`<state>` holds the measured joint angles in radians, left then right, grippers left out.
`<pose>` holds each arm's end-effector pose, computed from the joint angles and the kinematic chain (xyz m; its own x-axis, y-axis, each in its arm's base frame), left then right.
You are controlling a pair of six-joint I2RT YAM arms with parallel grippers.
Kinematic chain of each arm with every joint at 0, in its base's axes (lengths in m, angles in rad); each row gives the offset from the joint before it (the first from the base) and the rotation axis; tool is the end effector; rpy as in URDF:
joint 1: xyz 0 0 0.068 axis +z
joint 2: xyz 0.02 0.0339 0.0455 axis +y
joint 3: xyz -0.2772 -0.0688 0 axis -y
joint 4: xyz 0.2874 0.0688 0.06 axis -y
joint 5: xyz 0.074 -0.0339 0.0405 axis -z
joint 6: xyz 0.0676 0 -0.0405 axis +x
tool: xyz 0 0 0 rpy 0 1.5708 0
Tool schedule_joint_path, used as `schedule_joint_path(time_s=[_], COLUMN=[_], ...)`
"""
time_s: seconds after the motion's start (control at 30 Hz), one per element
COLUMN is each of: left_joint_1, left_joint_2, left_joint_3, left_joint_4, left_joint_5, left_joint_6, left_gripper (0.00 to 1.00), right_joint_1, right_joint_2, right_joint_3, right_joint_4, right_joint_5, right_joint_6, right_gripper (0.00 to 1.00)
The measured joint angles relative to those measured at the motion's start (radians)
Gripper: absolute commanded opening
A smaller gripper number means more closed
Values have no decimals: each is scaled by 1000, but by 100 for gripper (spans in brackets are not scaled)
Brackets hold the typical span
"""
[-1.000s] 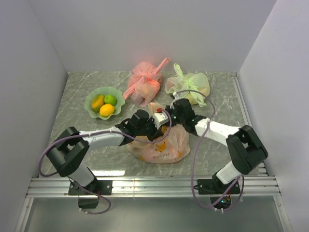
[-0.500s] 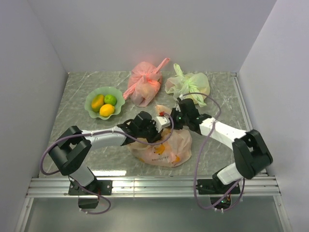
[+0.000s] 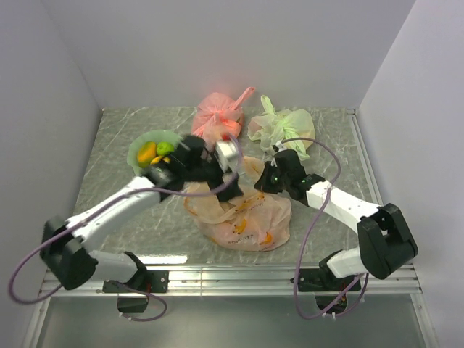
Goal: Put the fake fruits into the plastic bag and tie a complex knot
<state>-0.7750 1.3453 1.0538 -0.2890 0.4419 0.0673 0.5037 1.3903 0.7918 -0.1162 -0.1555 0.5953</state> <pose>0.2395 -0.2750 0.2845 -0.3312 0.4095 -0.8501 0.9123 0.3689 -0.1778 0.2996 0.1771 0.1816 -0.8001 0.1916 -0.5684 -0.1578 0.8470 0.5076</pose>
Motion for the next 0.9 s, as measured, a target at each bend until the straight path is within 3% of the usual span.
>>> schedule_joint_path(time_s=[0.17, 0.27, 0.4, 0.53, 0.6, 0.8, 0.9], left_joint_1=[201, 303, 402, 415, 414, 415, 415], left_joint_2=[-141, -232, -337, -383, -381, -313, -262], left_joint_3=[267, 314, 276, 165, 114, 29, 27], left_joint_4=[-154, -280, -519, -699, -729, -692, -656], left_joint_5=[43, 52, 60, 63, 59, 52, 69], left_joint_6=[39, 101, 216, 296, 309, 308, 303], left_gripper=[98, 95, 93, 90, 90, 77, 57], right_joint_1=[0, 0, 0, 0, 0, 0, 2], right_joint_2=[-20, -42, -69, -87, -97, -139, -185], right_joint_3=[-2, -16, -31, -37, -41, -42, -42], right_joint_4=[13, 21, 23, 23, 23, 19, 18], right_joint_5=[-3, -8, -21, -31, -34, -44, -49], right_joint_6=[-31, -42, -54, -66, -72, -89, -101], right_gripper=[4, 10, 15, 31, 35, 57, 68])
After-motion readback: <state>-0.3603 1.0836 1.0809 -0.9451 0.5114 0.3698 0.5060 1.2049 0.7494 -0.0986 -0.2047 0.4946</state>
